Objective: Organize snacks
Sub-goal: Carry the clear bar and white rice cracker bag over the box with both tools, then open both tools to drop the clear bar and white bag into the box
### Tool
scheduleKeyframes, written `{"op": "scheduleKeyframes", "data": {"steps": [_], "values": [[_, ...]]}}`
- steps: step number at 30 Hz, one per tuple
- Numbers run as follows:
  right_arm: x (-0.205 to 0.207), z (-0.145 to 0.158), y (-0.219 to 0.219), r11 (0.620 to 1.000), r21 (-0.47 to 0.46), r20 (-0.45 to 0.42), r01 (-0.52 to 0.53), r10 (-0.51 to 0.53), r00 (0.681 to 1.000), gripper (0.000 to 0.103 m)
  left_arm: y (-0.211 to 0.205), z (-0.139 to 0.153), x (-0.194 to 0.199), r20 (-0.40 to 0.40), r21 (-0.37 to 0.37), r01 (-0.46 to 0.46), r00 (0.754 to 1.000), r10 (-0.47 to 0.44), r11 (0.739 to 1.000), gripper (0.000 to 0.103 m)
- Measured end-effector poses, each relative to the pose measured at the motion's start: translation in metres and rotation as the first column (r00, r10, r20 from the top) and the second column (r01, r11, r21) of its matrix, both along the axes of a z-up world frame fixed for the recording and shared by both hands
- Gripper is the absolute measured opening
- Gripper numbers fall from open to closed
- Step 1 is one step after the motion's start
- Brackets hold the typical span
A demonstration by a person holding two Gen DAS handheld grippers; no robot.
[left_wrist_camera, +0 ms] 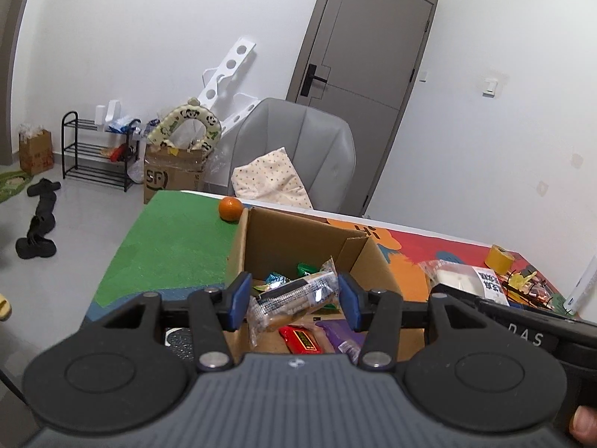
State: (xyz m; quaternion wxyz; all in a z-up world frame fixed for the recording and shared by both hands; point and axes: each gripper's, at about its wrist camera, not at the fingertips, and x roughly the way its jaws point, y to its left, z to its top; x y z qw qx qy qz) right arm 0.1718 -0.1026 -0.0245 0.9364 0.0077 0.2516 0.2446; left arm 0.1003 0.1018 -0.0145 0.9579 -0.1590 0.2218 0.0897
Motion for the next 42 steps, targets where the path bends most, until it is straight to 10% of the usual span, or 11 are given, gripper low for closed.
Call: {"op": "scheduleKeyframes", "data": {"steps": [6,21,42], "values": [[0.002,-0.002,0.013,1.0,-0.013,-0.009,-0.008,0.008,1.0,0.057,0.007,-0.001,0.003,0.001,-0.009,0.002,1.0,-0.002,1.0,0.074],[0.0,0.001,0.057,0.994,0.027,-0.023,-0.104,0.105,0.994,0.058,0.057,-0.008,-0.019,-0.027,-0.063,-0.11,0.994,0.108,0.992,0.079],[-0.01,0.004,0.001,0.996,0.075,-0.034,-0.04,0.042,0.999,0.097,0.036,-0.009,-0.026,-0.078,-0.041,-0.109,0.991,0.105,0.993,0.093]]}}
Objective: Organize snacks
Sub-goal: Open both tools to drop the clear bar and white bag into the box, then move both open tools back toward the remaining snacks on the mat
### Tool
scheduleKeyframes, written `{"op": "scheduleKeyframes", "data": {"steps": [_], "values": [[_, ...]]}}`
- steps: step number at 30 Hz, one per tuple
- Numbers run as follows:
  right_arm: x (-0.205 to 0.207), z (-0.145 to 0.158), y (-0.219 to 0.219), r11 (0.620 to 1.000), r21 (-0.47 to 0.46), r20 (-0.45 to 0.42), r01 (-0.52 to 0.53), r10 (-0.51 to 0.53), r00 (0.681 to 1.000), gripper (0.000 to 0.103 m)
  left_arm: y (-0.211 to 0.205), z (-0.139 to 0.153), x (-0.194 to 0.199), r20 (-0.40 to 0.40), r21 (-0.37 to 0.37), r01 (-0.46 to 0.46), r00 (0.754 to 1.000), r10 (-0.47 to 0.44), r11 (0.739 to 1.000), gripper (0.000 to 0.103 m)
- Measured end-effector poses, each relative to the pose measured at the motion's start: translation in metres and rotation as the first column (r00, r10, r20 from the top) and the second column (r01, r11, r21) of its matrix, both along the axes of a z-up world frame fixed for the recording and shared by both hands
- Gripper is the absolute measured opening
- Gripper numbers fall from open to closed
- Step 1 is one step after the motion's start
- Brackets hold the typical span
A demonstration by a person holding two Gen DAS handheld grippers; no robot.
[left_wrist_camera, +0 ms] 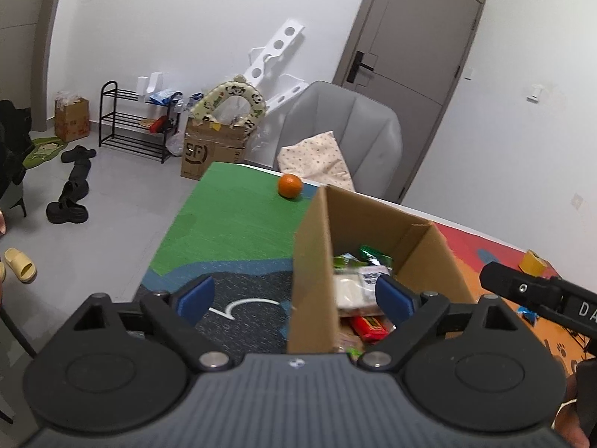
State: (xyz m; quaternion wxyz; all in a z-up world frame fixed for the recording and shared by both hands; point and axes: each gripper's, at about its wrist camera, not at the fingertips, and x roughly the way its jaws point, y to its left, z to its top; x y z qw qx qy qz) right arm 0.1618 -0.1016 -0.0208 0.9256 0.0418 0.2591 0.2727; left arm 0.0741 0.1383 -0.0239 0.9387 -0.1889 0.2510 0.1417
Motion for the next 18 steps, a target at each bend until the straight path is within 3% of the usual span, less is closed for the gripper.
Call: {"op": "scheduleKeyframes", "data": {"steps": [4,18], "values": [[-0.005,0.0,-0.019,1.0,-0.001,-0.003,0.016,-0.016,1.0,0.103,-0.018,0.005,-0.001,0.012,0.025,0.034,0.999,-0.035,0.999,0.095],[-0.007,-0.006,-0.089,0.992,-0.007,-0.024,0.13,-0.13,0.991,0.103,-0.075,0.005,0.003,0.008,0.077,0.147,0.989,-0.148,0.986,0.096]]}}
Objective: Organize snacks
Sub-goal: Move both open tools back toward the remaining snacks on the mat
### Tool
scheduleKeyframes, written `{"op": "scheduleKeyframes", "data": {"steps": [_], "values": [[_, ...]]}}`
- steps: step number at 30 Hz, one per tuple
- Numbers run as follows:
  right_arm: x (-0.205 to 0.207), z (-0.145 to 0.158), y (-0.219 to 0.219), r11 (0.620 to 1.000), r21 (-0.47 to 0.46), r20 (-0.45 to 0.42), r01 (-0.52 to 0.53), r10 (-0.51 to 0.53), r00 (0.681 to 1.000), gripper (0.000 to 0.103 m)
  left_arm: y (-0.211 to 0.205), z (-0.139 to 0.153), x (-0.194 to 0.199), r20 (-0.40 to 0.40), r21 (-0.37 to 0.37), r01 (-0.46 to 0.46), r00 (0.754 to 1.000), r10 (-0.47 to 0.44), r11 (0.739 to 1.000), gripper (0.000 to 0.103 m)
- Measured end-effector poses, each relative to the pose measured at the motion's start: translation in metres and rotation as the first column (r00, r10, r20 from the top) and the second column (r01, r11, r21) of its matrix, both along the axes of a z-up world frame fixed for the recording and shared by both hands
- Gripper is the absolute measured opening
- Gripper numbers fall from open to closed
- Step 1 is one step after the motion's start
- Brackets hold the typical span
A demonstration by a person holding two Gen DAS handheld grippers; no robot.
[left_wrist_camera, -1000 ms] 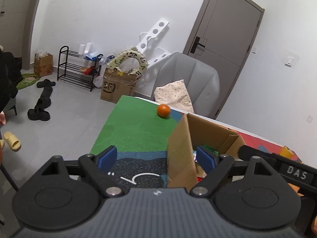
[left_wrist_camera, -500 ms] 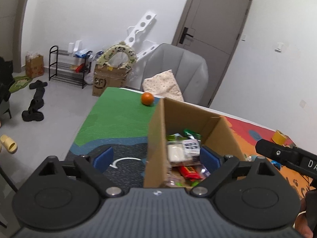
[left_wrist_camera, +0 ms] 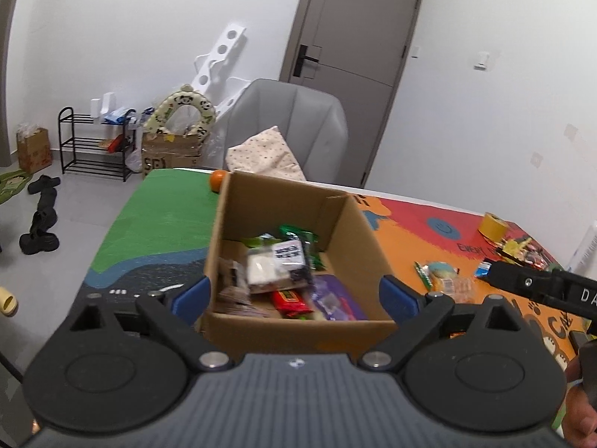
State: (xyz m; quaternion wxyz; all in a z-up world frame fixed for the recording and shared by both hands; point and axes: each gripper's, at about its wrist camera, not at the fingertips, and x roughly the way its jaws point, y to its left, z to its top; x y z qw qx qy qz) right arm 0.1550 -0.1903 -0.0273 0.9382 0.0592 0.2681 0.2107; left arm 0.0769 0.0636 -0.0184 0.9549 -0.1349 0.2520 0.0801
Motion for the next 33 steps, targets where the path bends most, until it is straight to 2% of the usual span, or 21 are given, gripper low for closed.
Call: {"op": "scheduleKeyframes", "data": {"steps": [8,15,20,25,33], "values": [[0.0,-0.003,-0.031,0.998,-0.001,-0.006,0.059,-0.059,0.998,0.103,-0.028,0.002,0.01,-0.001,0.013,0.067,0.998,-0.067,0.998,0.096],[-0.001,0.009,-0.053,0.995,-0.031,0.028,0.095,-0.094,0.995,0.103,-0.054,0.002,0.026,-0.005,0.005,0.116,0.993,-0.116,0.993,0.096],[0.006,0.013,-0.077,0.99,-0.019,0.028,0.142,-0.142,0.99,0.103,-0.076,0.007,0.036,0.011,0.009,0.16,0.987,-0.16,0.987,0.096],[0.013,0.01,-0.091,0.986,-0.004,0.025,0.168,-0.168,0.985,0.103,-0.096,0.009,0.046,0.02,0.02,0.212,0.977,-0.212,0.977,0.096],[0.024,0.001,-0.104,0.984,0.005,0.007,0.18,-0.18,0.984,0.103,-0.12,0.002,0.067,-0.007,0.027,0.26,0.966,-0.26,0.965,0.096]]}}
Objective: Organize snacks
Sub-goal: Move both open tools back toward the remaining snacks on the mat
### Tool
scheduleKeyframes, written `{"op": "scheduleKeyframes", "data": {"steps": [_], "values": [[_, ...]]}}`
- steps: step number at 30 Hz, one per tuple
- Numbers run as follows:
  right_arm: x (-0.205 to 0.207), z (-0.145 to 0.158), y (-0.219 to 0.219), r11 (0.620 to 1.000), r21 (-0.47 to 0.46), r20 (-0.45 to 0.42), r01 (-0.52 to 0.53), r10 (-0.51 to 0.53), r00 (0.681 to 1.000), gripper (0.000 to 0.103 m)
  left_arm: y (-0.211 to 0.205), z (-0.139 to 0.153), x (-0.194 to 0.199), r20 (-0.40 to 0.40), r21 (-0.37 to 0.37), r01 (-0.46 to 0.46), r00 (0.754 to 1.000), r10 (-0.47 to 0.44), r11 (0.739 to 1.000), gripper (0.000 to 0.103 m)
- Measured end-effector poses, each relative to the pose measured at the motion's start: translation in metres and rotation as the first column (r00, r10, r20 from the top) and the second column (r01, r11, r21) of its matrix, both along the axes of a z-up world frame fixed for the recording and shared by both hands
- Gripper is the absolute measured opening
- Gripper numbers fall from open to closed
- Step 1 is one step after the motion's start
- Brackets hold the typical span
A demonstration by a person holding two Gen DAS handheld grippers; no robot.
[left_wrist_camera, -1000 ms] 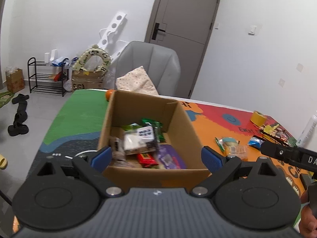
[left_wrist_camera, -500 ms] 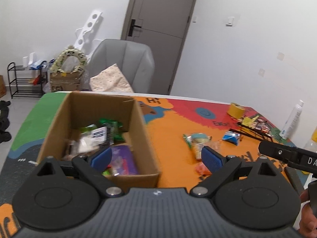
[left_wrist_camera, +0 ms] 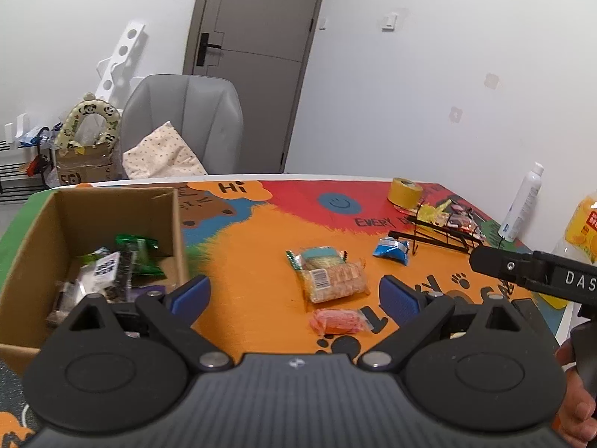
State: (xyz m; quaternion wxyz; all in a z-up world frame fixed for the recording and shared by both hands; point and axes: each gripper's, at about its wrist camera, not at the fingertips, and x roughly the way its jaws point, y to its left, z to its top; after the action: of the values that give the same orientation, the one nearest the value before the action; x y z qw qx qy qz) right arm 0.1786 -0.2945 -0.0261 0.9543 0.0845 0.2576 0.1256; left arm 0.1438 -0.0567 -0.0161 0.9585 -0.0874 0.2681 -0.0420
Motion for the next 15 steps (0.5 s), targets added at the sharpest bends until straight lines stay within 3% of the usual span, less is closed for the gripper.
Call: {"op": "scheduleKeyframes", "data": {"steps": [15], "values": [[0.024,-0.043,-0.029,0.997,0.077,-0.092,0.023,-0.016,0.996,0.103,-0.035,-0.032,0.03,-0.065,0.043,0.023,0.998,-0.02,0.999,0.096]]}}
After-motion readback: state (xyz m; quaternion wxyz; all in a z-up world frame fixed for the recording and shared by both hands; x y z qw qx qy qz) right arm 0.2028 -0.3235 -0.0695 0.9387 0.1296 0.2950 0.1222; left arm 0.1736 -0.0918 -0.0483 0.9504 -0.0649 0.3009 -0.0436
